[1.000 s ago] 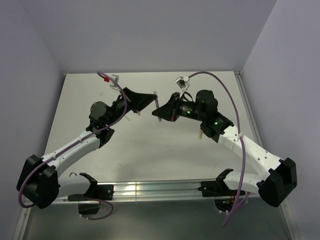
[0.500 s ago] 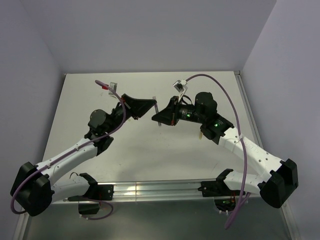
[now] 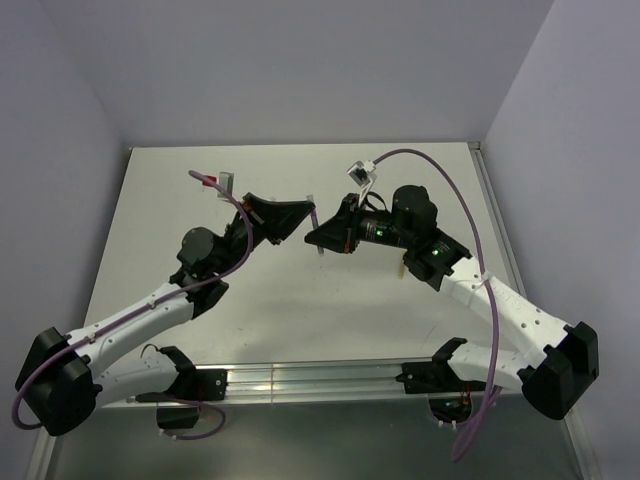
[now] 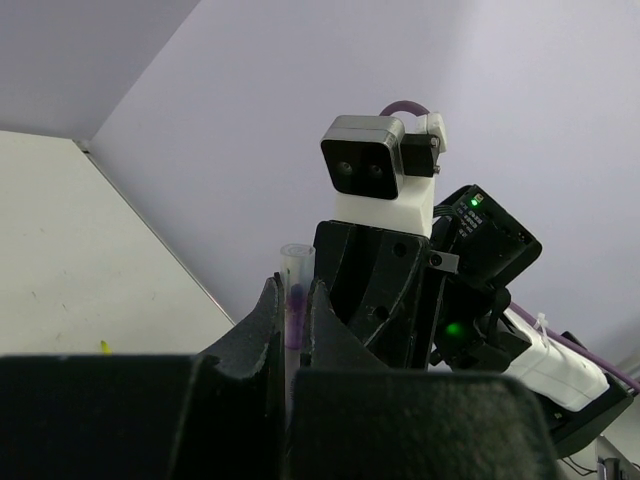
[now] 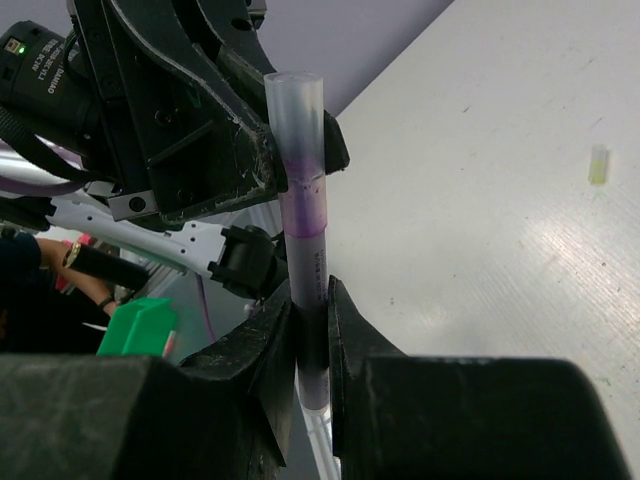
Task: Insert the pens into the pen caps
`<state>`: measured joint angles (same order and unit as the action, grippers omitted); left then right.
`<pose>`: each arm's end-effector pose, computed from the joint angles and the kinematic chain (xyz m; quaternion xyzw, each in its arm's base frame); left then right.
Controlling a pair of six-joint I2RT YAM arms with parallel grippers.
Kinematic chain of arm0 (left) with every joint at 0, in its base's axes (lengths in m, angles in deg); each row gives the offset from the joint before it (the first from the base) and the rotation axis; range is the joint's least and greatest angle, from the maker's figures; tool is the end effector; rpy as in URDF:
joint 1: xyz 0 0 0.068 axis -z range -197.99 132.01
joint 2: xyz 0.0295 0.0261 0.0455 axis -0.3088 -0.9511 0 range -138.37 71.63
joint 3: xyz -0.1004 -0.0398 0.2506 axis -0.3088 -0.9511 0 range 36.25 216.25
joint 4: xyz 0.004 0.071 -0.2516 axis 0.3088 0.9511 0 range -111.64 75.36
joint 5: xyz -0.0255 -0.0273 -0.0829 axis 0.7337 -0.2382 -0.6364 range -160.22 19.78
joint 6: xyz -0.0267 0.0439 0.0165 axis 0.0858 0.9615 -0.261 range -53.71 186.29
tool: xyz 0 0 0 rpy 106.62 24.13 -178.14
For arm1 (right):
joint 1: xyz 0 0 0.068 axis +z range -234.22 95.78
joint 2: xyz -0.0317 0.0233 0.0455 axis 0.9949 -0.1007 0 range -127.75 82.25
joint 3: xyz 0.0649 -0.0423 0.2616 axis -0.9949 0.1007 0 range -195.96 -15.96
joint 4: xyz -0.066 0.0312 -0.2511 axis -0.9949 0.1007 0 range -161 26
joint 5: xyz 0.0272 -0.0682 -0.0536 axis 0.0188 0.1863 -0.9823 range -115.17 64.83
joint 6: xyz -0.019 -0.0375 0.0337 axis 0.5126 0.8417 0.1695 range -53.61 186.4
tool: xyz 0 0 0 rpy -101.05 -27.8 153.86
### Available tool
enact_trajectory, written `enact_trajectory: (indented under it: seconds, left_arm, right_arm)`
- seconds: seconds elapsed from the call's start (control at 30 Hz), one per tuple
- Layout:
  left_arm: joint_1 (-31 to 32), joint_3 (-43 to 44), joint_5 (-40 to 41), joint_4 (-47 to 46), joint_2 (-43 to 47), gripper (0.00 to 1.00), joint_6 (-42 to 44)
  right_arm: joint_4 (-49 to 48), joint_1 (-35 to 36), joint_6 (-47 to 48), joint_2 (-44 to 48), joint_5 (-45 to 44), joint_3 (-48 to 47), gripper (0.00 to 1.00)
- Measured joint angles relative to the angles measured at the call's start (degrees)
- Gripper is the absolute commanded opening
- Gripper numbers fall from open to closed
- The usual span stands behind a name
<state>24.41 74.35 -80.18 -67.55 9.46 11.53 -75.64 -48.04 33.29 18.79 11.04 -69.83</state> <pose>0.1776 -0.1705 0.3425 0.0113 0.5627 -0.6509 0.5094 0.1943 0.1681 0.3592 -0.2288 0.6946 0.5536 0.3984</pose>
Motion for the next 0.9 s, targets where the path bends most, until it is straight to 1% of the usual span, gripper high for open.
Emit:
enact_trajectory:
  seconds: [0.43,0.9]
  left_arm:
    - [3.34,-0.42,5.31,0.96,1.25,0.0,3.1]
    - [5.14,-1.2,7.56,1.66,2.03,0.0,4.48]
  right_arm:
    - [0.44,0.02,0.0,0.24,0.96,0.0,0.0]
    - [1.88,-0.28,-0.07,0.24,2.71,0.0,0.0]
